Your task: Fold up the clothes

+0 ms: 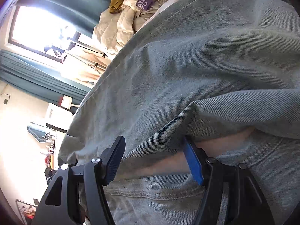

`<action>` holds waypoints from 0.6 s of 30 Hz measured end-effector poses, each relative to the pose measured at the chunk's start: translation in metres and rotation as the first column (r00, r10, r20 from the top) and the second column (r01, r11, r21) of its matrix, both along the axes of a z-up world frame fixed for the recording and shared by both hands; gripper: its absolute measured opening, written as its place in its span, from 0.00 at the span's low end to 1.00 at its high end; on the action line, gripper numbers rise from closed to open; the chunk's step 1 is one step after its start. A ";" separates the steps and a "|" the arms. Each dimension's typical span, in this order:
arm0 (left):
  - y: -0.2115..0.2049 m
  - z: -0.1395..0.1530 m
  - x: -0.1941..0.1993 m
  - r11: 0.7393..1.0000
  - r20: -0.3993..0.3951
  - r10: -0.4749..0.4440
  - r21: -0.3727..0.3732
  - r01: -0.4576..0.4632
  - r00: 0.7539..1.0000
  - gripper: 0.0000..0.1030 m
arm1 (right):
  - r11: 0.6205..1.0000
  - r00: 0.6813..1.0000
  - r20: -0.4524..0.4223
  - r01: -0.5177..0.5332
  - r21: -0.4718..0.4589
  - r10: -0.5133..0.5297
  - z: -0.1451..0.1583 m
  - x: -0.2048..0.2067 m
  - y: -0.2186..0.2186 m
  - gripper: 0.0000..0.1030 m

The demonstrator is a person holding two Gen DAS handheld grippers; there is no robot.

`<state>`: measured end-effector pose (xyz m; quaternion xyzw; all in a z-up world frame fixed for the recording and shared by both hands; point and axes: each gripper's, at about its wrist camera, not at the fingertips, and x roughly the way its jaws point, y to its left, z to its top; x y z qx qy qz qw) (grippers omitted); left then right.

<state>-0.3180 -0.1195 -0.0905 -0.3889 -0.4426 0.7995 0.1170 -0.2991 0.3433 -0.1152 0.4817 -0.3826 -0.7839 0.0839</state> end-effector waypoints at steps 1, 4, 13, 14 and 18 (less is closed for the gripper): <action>0.002 0.009 0.001 1.000 -0.028 -0.005 -0.017 0.004 1.000 0.05 | 1.000 1.000 0.003 0.004 -0.011 -0.004 -0.002 -0.003 0.001 0.62; 0.007 0.031 0.003 1.000 -0.067 -0.004 -0.031 0.002 0.998 0.04 | 0.999 0.999 -0.012 0.034 -0.028 -0.035 -0.004 -0.002 0.007 0.35; -0.020 0.031 0.031 0.984 0.005 0.019 -0.177 -0.018 1.000 0.04 | 0.999 0.994 -0.103 0.033 -0.014 -0.034 0.033 0.036 0.006 0.04; -0.025 0.020 0.033 0.983 0.040 0.019 -0.182 -0.012 0.999 0.04 | 1.000 0.997 -0.078 0.026 0.014 -0.025 0.028 0.041 0.002 0.04; -0.030 -0.014 0.033 0.971 0.127 -0.022 -0.233 0.052 0.992 0.05 | 0.996 0.998 0.055 -0.020 0.086 0.015 -0.004 0.050 -0.005 0.04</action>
